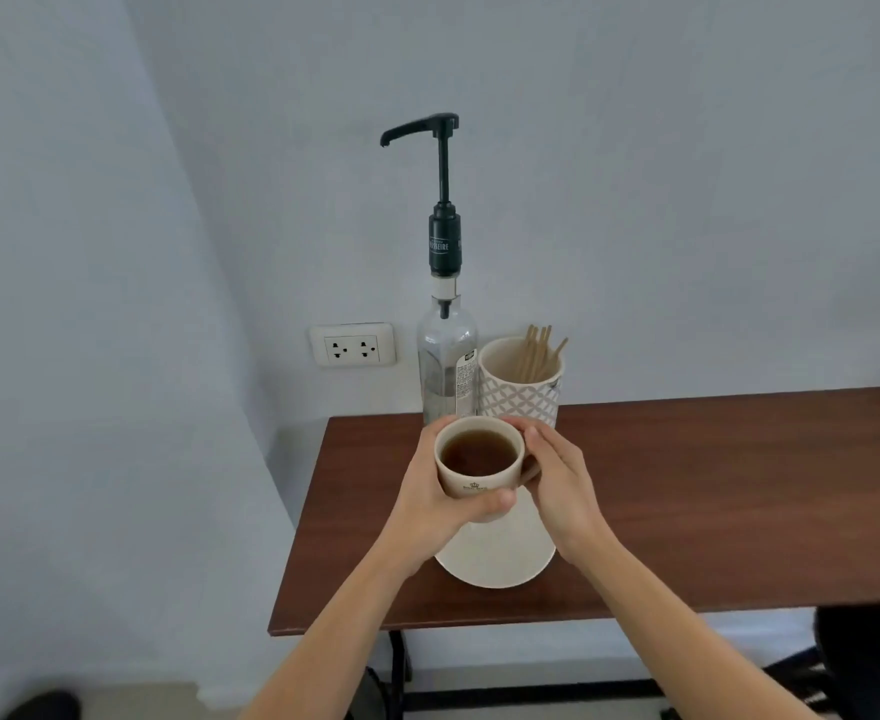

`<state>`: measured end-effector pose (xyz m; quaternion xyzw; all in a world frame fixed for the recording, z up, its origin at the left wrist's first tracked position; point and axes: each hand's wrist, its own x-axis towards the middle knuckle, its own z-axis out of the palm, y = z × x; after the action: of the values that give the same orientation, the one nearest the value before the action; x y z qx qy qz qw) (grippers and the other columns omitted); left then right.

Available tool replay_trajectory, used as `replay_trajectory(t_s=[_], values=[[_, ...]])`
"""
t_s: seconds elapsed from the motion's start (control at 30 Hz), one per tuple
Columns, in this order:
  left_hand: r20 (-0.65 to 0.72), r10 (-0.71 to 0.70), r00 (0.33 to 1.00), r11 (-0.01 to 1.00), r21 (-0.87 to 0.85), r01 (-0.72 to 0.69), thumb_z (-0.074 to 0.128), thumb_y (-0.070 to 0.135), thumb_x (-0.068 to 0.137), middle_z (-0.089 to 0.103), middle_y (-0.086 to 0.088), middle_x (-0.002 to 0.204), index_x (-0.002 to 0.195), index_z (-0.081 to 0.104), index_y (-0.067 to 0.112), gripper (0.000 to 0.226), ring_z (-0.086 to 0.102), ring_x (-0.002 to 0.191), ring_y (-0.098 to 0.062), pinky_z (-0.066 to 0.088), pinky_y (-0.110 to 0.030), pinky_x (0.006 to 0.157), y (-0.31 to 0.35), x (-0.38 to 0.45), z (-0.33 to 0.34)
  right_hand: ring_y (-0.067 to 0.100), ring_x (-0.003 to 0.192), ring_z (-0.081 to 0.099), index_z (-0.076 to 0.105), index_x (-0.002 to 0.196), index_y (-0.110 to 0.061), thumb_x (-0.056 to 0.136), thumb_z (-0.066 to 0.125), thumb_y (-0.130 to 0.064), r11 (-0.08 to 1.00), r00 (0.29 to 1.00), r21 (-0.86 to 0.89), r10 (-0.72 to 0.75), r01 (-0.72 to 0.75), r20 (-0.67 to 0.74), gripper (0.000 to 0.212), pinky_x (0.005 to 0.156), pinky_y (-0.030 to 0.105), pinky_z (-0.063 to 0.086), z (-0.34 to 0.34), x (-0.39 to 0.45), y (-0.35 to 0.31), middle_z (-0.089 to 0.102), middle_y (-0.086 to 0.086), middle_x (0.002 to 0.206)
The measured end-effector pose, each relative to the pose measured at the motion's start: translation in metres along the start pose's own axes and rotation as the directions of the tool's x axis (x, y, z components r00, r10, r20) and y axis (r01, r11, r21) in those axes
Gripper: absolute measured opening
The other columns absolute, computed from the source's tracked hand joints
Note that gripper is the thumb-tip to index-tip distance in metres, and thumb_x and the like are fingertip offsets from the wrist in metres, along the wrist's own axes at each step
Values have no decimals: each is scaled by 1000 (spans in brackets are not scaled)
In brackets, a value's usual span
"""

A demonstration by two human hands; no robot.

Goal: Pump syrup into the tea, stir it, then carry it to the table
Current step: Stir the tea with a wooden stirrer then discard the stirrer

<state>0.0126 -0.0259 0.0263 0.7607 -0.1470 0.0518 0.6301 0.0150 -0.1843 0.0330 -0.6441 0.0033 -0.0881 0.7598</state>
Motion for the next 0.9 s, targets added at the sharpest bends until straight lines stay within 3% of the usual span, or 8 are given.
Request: replay_trajectory(t_s=[0.17, 0.33, 0.5, 0.67, 0.73, 0.9], values=[[17, -21, 1000, 1000, 14, 21, 95, 28, 55, 66, 5, 125, 128, 51, 31, 86, 63, 120, -12, 50, -23, 100, -18, -11, 11, 24, 102, 69, 76, 99, -19, 104, 39, -4, 999, 999, -1, 41, -41, -25, 40, 98, 51, 50, -9, -9, 20, 78, 2, 100], [37, -48, 998, 997, 58, 46, 96, 34, 55, 63, 3, 130, 133, 50, 29, 91, 61, 124, -15, 49, -36, 106, -33, -16, 14, 25, 100, 69, 74, 102, -15, 104, 39, -4, 998, 997, -15, 61, -62, -53, 37, 96, 50, 51, -14, -15, 32, 77, 7, 102], [59, -78, 995, 994, 86, 73, 97, 35, 52, 64, 15, 129, 137, 46, 30, 99, 59, 125, -4, 46, -30, 107, -38, -17, 15, 20, 96, 69, 76, 98, -20, 103, 40, -2, 997, 995, -29, 70, -73, -71, 40, 92, 48, 52, -15, -15, 38, 78, -1, 96], [72, -47, 996, 994, 106, 39, 100, 21, 57, 61, 29, 126, 130, 44, 45, 95, 57, 123, 5, 43, -8, 98, -40, -17, 17, 21, 99, 69, 75, 100, -17, 103, 39, -1, 997, 995, -21, 68, -69, -75, 40, 94, 46, 51, -17, -14, 42, 78, 2, 99], [68, -39, 997, 993, 111, 31, 100, 30, 55, 62, 27, 128, 130, 43, 49, 96, 56, 126, 2, 44, -15, 103, -41, -16, 17, 22, 99, 69, 75, 100, -18, 103, 39, -1, 998, 996, -28, 62, -64, -70, 40, 93, 45, 52, -18, -14, 44, 78, 2, 99], [64, -48, 997, 983, 181, 36, 93, 57, 49, 57, 21, 138, 126, 34, 70, 98, 49, 135, -3, 36, -52, 118, -40, -15, 17, 20, 96, 69, 74, 101, -19, 103, 38, -1, 997, 997, -48, 50, -53, -52, 40, 88, 41, 52, -20, -13, 45, 77, 0, 98]])
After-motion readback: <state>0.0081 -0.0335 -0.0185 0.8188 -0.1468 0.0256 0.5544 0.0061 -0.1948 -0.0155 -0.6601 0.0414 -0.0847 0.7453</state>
